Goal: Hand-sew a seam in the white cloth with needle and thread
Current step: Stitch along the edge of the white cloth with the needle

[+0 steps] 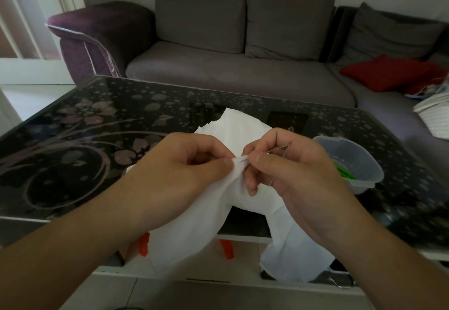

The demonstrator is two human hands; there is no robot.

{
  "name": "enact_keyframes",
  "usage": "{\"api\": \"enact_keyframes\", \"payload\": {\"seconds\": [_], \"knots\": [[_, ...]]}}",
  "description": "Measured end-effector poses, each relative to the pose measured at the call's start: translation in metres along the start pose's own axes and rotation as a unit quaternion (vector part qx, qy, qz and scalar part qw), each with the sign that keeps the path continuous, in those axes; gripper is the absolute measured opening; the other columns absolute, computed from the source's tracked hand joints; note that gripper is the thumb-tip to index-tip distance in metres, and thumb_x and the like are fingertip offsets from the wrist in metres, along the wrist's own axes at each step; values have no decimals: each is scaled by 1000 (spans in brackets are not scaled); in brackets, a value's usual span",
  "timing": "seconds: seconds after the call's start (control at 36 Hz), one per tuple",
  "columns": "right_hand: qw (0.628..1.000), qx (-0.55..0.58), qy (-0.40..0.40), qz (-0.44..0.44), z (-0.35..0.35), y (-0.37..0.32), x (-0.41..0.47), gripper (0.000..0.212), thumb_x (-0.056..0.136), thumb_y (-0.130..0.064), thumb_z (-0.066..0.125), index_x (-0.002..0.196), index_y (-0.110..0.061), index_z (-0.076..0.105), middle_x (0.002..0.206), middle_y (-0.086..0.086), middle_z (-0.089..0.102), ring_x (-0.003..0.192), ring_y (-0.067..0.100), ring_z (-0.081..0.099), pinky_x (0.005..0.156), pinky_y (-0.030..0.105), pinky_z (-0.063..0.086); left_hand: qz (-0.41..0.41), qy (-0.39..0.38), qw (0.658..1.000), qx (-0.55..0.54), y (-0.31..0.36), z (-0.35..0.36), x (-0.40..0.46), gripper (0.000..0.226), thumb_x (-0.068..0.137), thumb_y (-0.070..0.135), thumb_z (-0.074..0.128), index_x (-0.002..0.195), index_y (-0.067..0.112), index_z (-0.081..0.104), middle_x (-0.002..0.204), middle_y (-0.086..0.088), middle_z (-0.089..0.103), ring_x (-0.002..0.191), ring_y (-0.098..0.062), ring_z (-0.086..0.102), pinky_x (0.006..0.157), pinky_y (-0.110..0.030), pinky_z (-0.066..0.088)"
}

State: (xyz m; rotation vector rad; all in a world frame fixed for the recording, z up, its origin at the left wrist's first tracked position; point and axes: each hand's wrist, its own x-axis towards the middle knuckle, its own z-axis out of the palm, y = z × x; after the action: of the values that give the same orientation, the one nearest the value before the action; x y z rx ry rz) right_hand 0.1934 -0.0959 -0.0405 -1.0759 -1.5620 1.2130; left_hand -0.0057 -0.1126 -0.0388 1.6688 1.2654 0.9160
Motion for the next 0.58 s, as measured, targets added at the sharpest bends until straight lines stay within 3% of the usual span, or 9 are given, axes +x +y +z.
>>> {"api": "enact_keyframes", "payload": {"seconds": [0.25,0.58], "knots": [[1000,-12,9,0,2,-1,-1,10,96,1,61,88,-1,67,83,11,72,65,25,67,81,38,63,-10,8,1000,17,1,-1,0,18,98,29,64,87,30,79,84,13,77,80,-3,71,76,-25,48],[998,-41,39,7,6,-7,-3,12,95,1,63,85,-5,67,79,2,73,66,21,70,71,22,61,-15,18,1000,14,2,-1,-1,20,98,28,65,84,29,79,80,14,76,74,0,69,73,-21,46]]}}
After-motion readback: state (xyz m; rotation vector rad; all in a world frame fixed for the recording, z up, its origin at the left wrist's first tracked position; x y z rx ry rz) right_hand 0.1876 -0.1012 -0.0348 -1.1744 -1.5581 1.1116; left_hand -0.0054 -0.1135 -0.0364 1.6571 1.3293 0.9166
